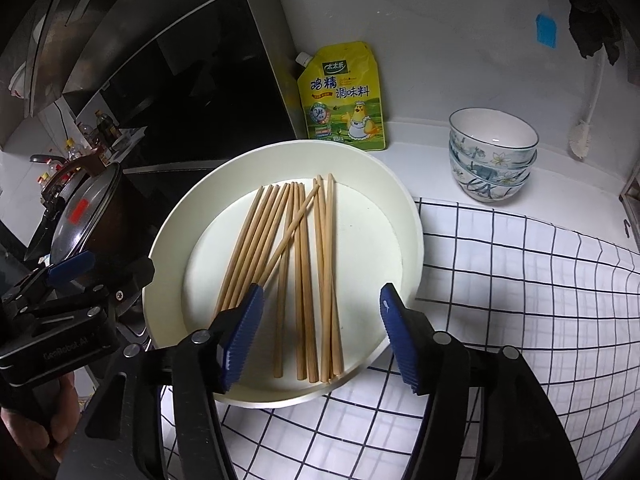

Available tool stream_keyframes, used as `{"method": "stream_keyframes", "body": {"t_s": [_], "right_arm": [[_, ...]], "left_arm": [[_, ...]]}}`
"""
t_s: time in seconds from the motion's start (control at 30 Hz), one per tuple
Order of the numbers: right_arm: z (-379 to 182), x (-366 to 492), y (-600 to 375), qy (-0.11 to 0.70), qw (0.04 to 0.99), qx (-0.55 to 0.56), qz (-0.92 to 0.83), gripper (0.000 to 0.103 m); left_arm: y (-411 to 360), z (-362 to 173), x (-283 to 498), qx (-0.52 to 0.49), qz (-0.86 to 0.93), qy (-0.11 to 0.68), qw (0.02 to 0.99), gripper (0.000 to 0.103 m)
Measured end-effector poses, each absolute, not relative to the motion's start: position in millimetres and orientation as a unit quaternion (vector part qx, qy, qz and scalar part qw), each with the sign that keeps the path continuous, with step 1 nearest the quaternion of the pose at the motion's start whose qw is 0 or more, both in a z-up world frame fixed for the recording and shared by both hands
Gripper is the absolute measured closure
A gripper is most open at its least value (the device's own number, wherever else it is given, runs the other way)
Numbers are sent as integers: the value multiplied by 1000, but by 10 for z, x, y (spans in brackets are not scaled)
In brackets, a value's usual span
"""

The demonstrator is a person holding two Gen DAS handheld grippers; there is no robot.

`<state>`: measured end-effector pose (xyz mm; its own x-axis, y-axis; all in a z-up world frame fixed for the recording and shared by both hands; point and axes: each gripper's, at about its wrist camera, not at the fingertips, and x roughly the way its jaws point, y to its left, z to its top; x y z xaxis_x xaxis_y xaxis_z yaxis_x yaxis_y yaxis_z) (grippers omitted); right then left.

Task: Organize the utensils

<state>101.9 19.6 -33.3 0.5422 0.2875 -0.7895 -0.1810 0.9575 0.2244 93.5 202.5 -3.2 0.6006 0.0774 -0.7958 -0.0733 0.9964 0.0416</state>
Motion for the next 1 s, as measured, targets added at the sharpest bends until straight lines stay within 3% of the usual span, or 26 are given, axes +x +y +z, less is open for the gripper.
{"method": "stream_keyframes", "body": {"t_s": [1.0], "right_arm": [[-278,961,116,459,878,63,124,40]], "left_arm": [[2039,-53,927,6,59,456,888,6]]}}
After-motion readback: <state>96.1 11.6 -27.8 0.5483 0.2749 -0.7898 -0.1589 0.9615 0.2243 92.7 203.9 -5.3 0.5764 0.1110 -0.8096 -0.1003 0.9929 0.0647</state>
